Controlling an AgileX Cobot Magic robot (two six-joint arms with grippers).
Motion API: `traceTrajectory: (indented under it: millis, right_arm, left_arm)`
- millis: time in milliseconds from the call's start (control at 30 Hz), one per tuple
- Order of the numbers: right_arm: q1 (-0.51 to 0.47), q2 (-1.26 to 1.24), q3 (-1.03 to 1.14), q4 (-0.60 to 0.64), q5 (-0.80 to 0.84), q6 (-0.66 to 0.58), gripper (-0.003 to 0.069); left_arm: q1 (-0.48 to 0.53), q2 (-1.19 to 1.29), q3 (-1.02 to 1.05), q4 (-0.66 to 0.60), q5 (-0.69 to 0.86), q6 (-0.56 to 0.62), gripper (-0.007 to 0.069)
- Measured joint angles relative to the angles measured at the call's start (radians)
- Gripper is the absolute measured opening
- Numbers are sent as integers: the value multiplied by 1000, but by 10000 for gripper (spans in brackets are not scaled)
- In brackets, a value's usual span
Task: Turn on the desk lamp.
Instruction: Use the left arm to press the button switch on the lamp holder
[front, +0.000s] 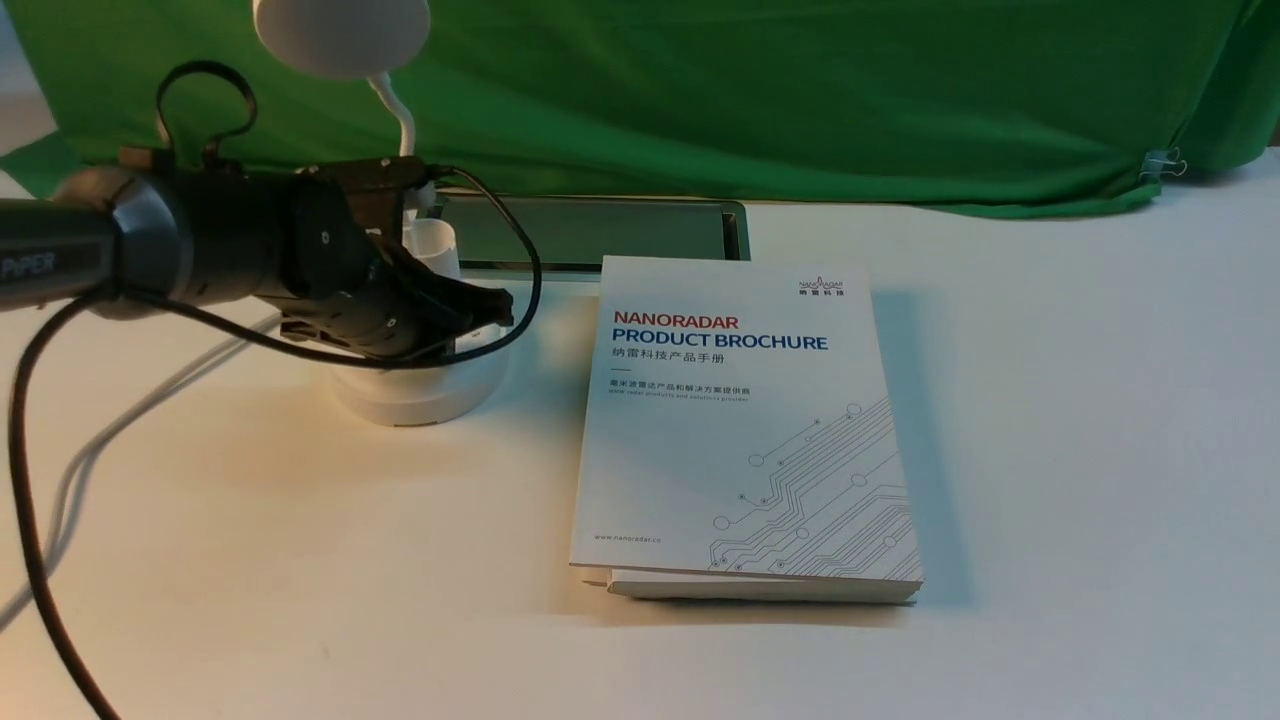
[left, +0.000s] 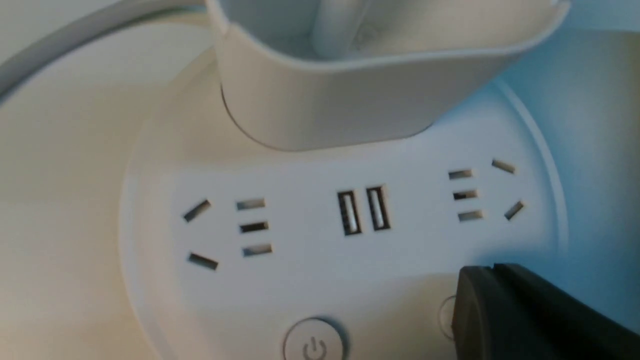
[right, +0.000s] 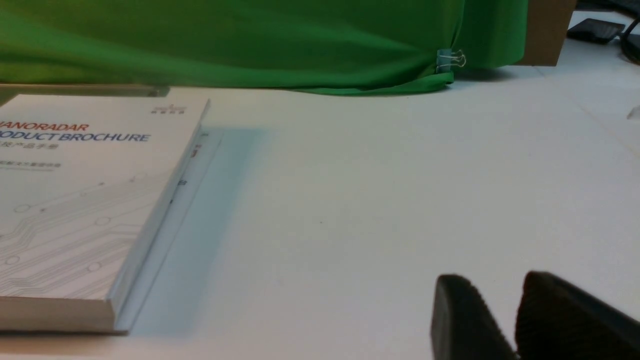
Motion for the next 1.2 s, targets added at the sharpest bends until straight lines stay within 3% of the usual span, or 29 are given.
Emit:
traceTrajectory:
  millis: [867,967,1033,1200]
  right_arm:
    - [0,0,0,0,-1,0,241]
    - [0,0,0,0,-1,0,241]
    - [0,0,0,1,-1,0,241]
    - [0,0,0,1,-1,1,241]
  left_arm:
    - [-3,-56,-6,-2,33,-19,21]
    - [-9,-105,-5,-31,98,-20,21]
    - [-26,-165,20,-93,201,21,21]
    - [-90,-331,199,-228,238,155,21]
